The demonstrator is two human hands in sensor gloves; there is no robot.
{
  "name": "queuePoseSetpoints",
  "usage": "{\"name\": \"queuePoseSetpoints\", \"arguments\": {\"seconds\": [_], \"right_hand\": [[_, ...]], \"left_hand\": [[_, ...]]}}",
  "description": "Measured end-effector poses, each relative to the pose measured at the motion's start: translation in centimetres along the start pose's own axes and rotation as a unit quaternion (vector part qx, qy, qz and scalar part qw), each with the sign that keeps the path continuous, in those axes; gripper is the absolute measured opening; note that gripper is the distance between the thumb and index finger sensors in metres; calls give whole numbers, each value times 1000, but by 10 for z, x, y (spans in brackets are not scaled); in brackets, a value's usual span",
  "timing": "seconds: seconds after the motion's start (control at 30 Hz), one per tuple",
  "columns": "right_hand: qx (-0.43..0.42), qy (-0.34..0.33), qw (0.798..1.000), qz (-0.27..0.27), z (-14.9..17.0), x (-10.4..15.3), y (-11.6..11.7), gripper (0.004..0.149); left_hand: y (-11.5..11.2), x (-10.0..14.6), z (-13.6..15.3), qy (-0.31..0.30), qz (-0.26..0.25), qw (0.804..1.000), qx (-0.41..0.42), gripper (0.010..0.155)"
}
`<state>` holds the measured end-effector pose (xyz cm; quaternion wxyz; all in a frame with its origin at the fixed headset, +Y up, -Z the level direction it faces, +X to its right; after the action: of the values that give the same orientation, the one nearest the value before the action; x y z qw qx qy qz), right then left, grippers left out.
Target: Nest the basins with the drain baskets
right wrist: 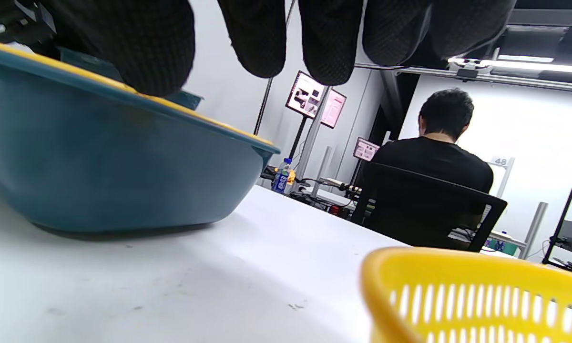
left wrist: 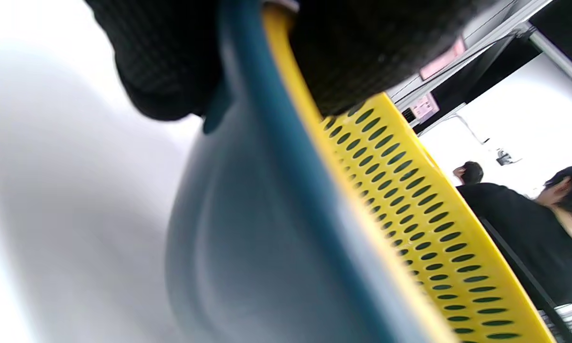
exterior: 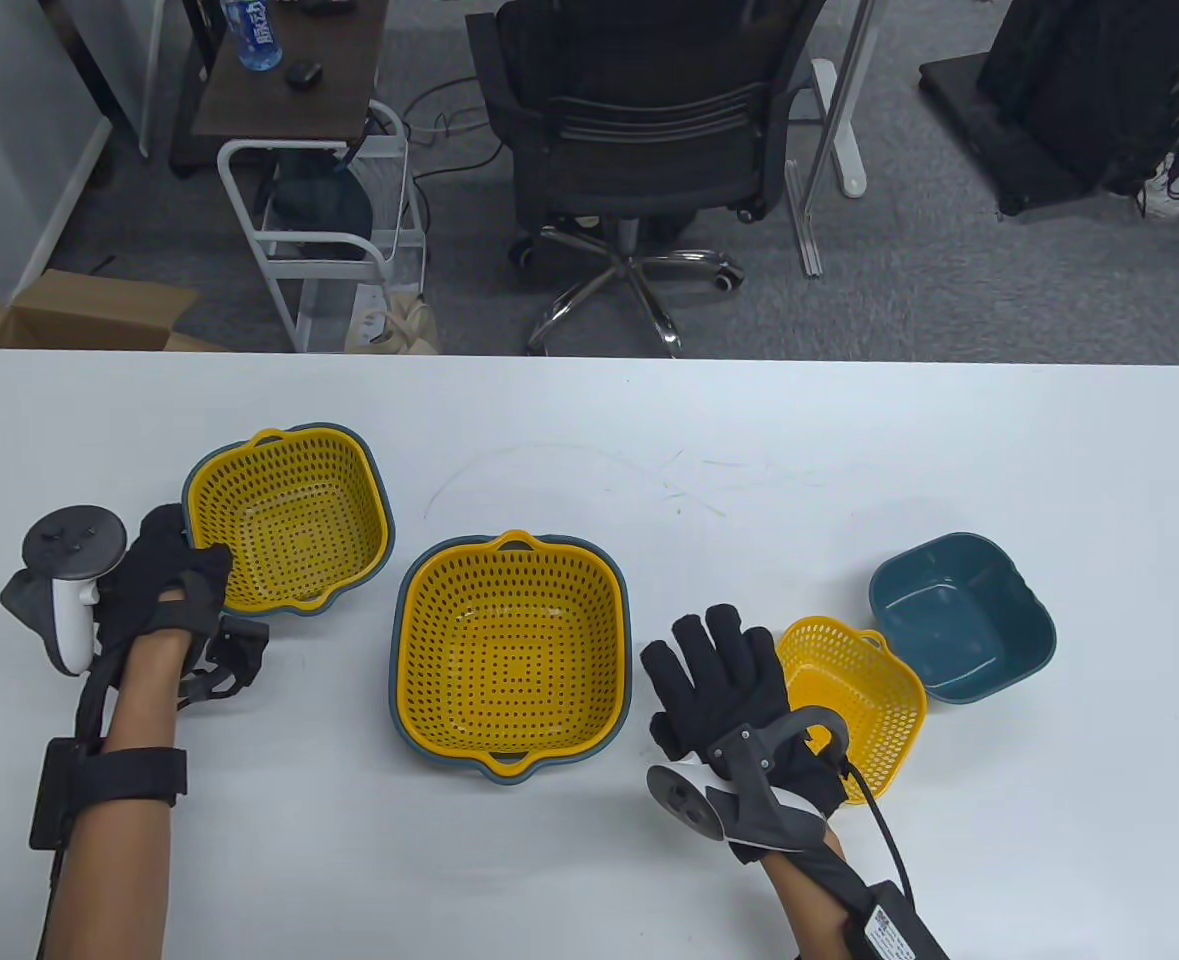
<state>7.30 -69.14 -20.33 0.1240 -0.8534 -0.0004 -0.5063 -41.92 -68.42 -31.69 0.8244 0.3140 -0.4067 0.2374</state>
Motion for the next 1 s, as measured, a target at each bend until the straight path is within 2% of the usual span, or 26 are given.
{"name": "queuePoseSetpoints", "arguments": {"seconds": [0.1, 0.2, 0.3, 0.4, 0.57, 0.73, 1.0], "right_hand": [[1, 16, 1000, 6, 7, 2, -2, 72], [3, 35, 999, 1, 16, 3, -1, 76], [-6, 53, 999, 7, 29, 7, -2, 76], [-16, 67, 997, 15, 36, 11, -4, 75], [-25, 67, 997, 11, 37, 12, -3, 75], [-27, 89, 995, 19, 45, 13, -5, 75], [-28, 129, 991, 18, 62, 15, -4, 75]], "left_hand": [[19, 20, -26, -24, 4, 1000, 1, 71], [19, 47, -46, -44, 32, 999, 7, 72], [-3, 80, -65, -74, 81, 994, 6, 72], [-37, 110, -76, -97, 138, 986, 0, 72], [-91, 144, -85, -121, 184, 974, -57, 72], [-115, 148, -83, -122, 164, 973, -105, 73], [-120, 143, -86, -128, 140, 969, -157, 77]]}}
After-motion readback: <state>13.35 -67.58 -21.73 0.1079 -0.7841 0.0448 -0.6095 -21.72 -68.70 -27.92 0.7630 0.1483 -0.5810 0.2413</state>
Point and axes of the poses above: the tracker on the back of each hand, its own z axis roughly to the little-finger side, its own x axis roughly from the fingertips to the wrist, y = z × x, the point moved 3 cm from there along -x, roughly from the wrist to the fingertips, and after that the axes turned 8 degrees about -z, right-handed, at the moved point
